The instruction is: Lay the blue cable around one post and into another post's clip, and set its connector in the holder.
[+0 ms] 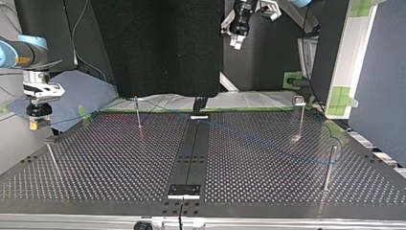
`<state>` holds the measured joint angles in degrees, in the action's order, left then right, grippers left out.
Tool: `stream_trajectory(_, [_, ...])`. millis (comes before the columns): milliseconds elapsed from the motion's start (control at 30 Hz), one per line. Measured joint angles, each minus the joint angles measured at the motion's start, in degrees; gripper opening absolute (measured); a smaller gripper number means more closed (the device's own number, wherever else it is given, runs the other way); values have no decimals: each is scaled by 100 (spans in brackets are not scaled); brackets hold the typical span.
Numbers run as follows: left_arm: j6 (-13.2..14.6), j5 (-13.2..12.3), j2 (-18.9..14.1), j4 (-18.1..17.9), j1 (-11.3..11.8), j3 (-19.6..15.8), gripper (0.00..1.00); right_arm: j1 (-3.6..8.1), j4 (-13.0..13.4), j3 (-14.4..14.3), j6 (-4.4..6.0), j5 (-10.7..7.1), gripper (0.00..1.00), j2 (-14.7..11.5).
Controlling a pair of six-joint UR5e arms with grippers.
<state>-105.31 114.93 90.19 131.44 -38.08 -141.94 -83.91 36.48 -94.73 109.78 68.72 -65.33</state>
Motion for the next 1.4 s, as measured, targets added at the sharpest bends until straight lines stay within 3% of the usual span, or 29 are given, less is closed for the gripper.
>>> stream_trajectory(167, [32,27,0,70,0,35,100,-14,-29,51,-116,-25,0,12])
stream_trajectory(367, [36,33,-1,128,0,40,100,-40,-112,126,-373,-57,0,21])
stream_trajectory(600, [37,34,-1,153,0,44,100,-68,-278,200,-723,-68,0,32])
stream_trajectory(1000, [37,63,0,188,0,133,100,-143,-374,354,-1320,-112,0,230])
stream_trajectory(1400, [37,94,1,190,15,175,100,-181,-387,529,-1944,-181,0,268])
